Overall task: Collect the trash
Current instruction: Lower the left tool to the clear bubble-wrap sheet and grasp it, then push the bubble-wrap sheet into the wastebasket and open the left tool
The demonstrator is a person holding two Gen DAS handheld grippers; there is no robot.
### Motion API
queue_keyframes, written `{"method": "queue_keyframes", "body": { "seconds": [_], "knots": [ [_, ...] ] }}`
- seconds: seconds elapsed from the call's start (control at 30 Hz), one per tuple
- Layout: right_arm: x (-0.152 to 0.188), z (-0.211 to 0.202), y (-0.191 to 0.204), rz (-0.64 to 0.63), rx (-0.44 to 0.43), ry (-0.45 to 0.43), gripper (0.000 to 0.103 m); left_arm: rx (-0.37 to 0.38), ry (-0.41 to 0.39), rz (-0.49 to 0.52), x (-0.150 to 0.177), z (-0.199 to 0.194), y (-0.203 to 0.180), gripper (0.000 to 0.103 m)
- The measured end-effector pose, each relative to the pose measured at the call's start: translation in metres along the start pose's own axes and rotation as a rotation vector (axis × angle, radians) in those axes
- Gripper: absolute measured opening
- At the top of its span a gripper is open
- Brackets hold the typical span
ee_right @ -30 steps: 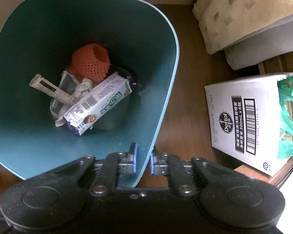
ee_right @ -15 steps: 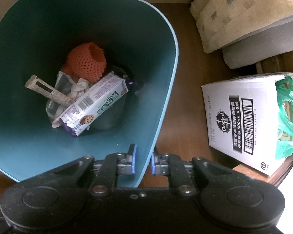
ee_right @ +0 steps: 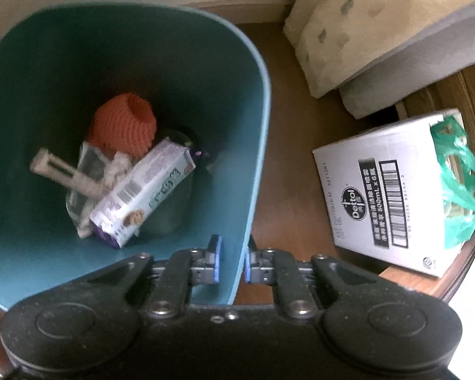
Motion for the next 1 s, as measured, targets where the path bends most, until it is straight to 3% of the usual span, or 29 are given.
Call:
{"method": "queue_keyframes", "body": {
  "seconds": [0.27, 0.43, 0.67, 0.77, 1.0],
  "knots": [
    [-0.017, -0.046, 0.041, -0.098, -0.049, -0.14, 0.001, 0.098, -0.211, 0.1, -0.021, -0.125, -0.074, 0.003],
    [-0.019, -0.064, 0.061, -0.182, -0.033, -0.199, 0.002, 0.143, -0.261, 0.148, -0.031, -0.158, -0.115, 0.003],
    [-0.014, -0.066, 0.066, -0.195, -0.039, -0.202, 0.003, 0.198, -0.196, 0.208, -0.045, -0.137, -0.169, 0.003],
    [-0.016, -0.064, 0.065, -0.183, -0.04, -0.196, 0.003, 0.187, -0.17, 0.228, -0.065, -0.111, -0.185, 0.003],
    [-0.015, -0.062, 0.063, -0.143, -0.042, -0.179, 0.002, 0.141, -0.12, 0.26, -0.07, -0.074, -0.198, 0.003]
  ]
}}
Point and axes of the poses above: each gripper's, at about its wrist camera, not at the fingertips, and z roughly the way its jaws point, y to its left, x to its underside, the point moved 8 cm from there along z, roughly the way its jaws point, and after that the axes turned 9 degrees about z, right-handed, at the moved point
